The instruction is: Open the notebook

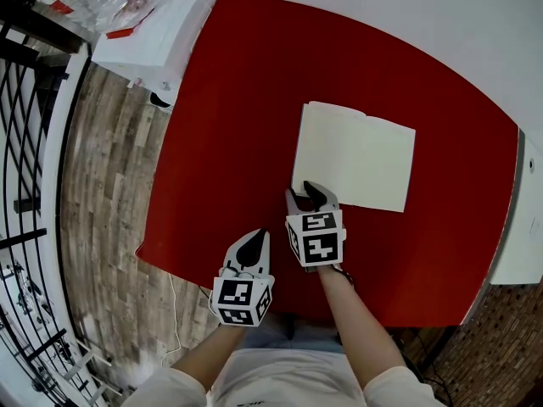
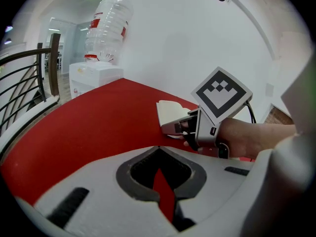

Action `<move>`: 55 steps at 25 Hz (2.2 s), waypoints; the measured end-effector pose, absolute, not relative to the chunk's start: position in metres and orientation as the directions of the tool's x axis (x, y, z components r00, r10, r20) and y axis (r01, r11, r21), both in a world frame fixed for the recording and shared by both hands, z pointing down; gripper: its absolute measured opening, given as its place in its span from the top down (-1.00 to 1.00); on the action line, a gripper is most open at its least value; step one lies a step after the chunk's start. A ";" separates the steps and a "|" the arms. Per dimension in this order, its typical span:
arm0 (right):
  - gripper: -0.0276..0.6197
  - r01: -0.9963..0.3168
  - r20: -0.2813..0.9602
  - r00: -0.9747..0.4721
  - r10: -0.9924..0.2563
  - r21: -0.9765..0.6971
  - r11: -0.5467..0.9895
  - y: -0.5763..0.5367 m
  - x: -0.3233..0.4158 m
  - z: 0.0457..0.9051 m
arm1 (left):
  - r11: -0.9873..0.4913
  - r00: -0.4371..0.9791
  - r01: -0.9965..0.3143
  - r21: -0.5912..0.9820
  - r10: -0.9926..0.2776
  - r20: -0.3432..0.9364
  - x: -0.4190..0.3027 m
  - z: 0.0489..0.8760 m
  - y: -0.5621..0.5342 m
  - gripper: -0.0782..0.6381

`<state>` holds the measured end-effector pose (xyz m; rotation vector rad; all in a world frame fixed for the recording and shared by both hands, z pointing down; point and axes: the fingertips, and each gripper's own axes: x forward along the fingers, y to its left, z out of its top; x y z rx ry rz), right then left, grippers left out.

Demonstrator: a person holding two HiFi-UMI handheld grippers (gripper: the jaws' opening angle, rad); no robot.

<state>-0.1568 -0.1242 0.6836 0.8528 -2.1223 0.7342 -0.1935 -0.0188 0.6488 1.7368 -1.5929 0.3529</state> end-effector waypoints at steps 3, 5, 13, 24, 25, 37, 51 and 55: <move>0.53 -0.754 0.782 -0.518 -0.345 -0.227 0.616 -0.123 -0.156 0.683 | 0.041 0.193 -0.943 0.330 -0.740 0.644 -0.193 0.646 -0.019 0.76; 0.53 -0.748 0.782 -0.522 -0.340 -0.228 0.624 -0.121 -0.157 0.682 | 0.036 0.194 -0.944 0.327 -0.742 0.642 -0.195 0.644 -0.019 0.76; 0.54 -0.740 0.744 -0.555 -0.373 -0.236 0.630 -0.118 -0.155 0.649 | -0.002 0.201 -0.952 0.306 -0.759 0.619 -0.196 0.628 -0.027 0.76; 0.90 -0.803 0.682 -0.502 -0.532 -0.139 0.579 -0.084 -0.068 0.538 | -0.118 0.254 -0.955 0.274 -0.802 0.541 -0.166 0.534 -0.026 0.76; 0.90 -0.811 0.673 -0.501 -0.545 -0.144 0.568 -0.078 -0.058 0.527 | -0.134 0.267 -0.952 0.274 -0.802 0.535 -0.160 0.524 -0.024 0.76; 0.90 -0.879 0.599 -0.464 -0.653 -0.222 0.421 -0.006 0.014 0.456 | -0.286 0.390 -0.919 0.272 -0.770 0.505 -0.085 0.469 0.008 0.76; 0.90 -0.886 0.555 -0.461 -0.692 -0.248 0.392 0.009 0.037 0.447 | -0.345 0.400 -0.917 0.203 -0.772 0.494 -0.063 0.457 0.008 0.76; 0.90 -0.881 0.546 -0.470 -0.694 -0.248 0.402 0.008 0.036 0.444 | -0.331 0.390 -0.921 0.206 -0.774 0.499 -0.066 0.459 0.008 0.76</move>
